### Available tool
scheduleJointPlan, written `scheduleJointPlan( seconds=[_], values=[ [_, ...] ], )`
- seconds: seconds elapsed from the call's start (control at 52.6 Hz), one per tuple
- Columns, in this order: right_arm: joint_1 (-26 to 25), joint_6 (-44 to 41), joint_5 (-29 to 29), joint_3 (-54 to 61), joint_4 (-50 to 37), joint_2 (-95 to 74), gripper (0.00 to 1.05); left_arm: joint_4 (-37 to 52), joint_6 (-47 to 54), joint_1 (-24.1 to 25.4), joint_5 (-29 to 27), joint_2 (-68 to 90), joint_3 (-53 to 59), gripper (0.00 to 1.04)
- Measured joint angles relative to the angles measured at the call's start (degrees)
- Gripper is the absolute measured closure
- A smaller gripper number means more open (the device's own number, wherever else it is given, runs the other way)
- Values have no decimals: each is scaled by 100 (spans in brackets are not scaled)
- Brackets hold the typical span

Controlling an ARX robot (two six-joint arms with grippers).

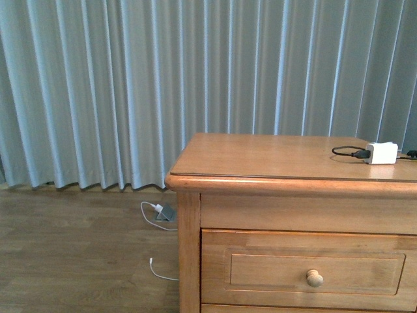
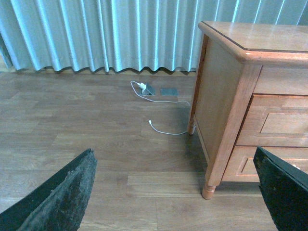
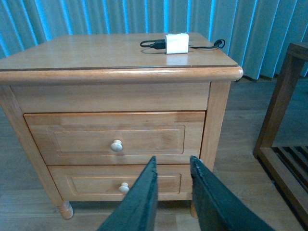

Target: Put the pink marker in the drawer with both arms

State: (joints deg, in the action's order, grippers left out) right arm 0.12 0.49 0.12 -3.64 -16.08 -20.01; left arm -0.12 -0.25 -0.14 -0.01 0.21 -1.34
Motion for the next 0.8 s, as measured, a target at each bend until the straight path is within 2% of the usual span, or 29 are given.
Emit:
scheduleJointPlan(
  seconds=[0.095,0.513,0.57,0.627,0.798],
  values=[
    [0,-35,0,52,116,203,104,0,0,0,0,0,0,6],
    [0,-31,-2,334,525,946,103,0,0,0,0,0,0,6],
    [0,-28,-2,330,793,1185,103,0,0,0,0,0,0,6],
    [0,-33,-11,330,1552,1794,103,0,0,0,-7,0,0,6],
    [0,-31,-11,330,1600,1969,103,0,0,0,0,0,0,6]
  ],
)
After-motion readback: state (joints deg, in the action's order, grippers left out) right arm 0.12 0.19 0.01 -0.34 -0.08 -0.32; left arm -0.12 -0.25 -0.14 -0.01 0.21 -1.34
